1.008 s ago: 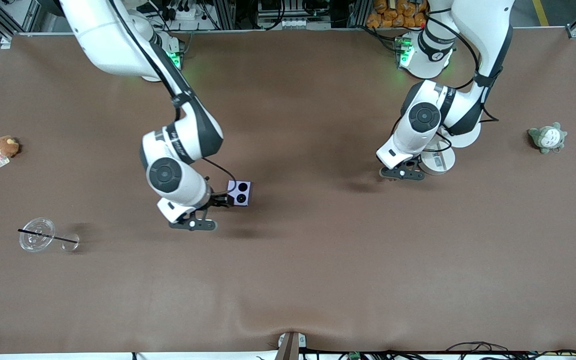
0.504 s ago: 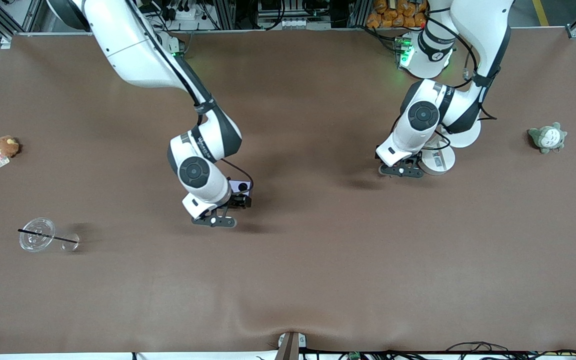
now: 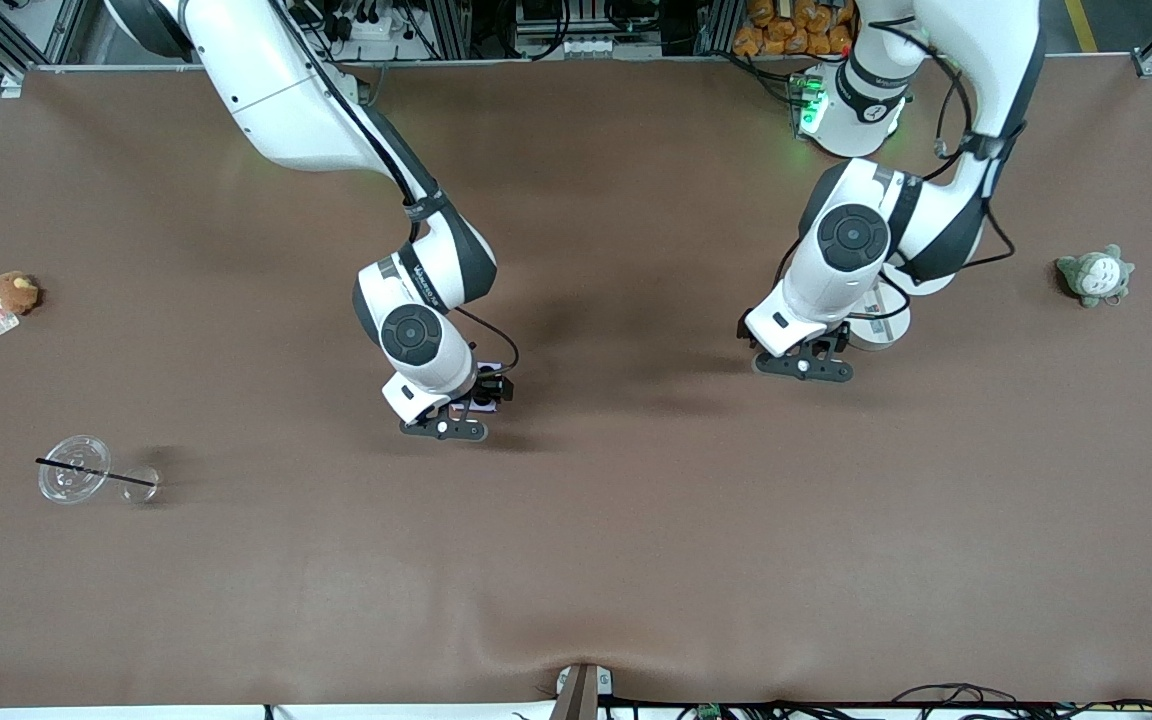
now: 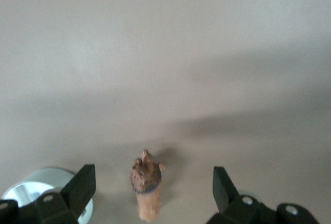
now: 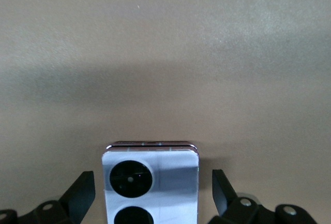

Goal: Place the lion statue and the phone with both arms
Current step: 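Set the lion by the white cup while the right gripper grasps the phone, then lift the phone with the right gripper while the left gripper retracts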

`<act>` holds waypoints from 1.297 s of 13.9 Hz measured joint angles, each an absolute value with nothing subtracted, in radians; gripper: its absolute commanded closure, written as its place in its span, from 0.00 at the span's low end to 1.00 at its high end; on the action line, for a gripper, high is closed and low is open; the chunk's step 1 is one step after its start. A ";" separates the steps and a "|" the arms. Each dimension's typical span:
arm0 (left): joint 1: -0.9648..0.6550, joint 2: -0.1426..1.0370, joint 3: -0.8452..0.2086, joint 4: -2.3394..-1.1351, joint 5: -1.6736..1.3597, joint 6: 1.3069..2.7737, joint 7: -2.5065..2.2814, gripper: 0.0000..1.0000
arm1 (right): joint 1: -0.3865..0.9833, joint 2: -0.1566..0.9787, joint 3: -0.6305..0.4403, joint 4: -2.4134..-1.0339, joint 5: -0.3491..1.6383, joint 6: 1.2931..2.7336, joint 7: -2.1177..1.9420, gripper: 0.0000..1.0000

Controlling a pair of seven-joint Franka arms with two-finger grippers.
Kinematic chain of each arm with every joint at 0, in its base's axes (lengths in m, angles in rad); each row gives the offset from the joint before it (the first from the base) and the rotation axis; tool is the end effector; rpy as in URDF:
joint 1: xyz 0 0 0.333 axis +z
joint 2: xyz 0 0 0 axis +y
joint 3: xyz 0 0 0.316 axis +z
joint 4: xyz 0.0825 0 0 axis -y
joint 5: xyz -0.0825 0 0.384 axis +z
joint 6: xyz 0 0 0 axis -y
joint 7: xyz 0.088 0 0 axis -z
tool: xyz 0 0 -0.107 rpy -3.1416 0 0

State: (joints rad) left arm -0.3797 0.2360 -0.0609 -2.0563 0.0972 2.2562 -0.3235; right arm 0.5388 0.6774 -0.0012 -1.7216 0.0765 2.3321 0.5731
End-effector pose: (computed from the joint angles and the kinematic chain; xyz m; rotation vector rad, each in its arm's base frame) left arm 0.5270 -0.2447 0.3195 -3.0606 0.2740 0.0160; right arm 0.5692 0.3409 0.1878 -3.1260 0.1406 0.1325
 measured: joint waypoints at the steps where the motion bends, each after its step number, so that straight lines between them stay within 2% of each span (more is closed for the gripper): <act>1: -0.380 0.230 -0.063 -1.992 0.097 2.202 -0.326 0.00 | 0.539 0.677 -0.001 -1.725 0.076 2.332 0.576 0.00; 4: -0.367 0.226 -0.057 -1.780 0.063 2.018 -0.341 0.00 | 0.545 0.677 -0.001 -1.727 0.076 2.332 0.616 0.00; 7: -0.314 0.268 -0.050 -1.503 0.019 1.740 -0.337 0.00 | 0.557 0.677 -0.001 -1.729 0.076 2.332 0.640 0.00; 9: -0.295 0.275 -0.046 -1.397 0.015 1.667 -0.336 0.00 | 0.561 0.677 -0.001 -1.734 0.076 2.332 0.647 0.00; 14: -0.207 0.185 -0.018 -1.322 0.015 1.628 -0.225 0.00 | 0.565 0.681 -0.001 -1.746 0.076 2.332 0.654 0.00; 18: -0.095 0.081 -0.009 -1.317 0.014 1.515 -0.190 0.00 | 0.579 0.687 -0.001 -1.749 0.076 2.332 0.677 0.00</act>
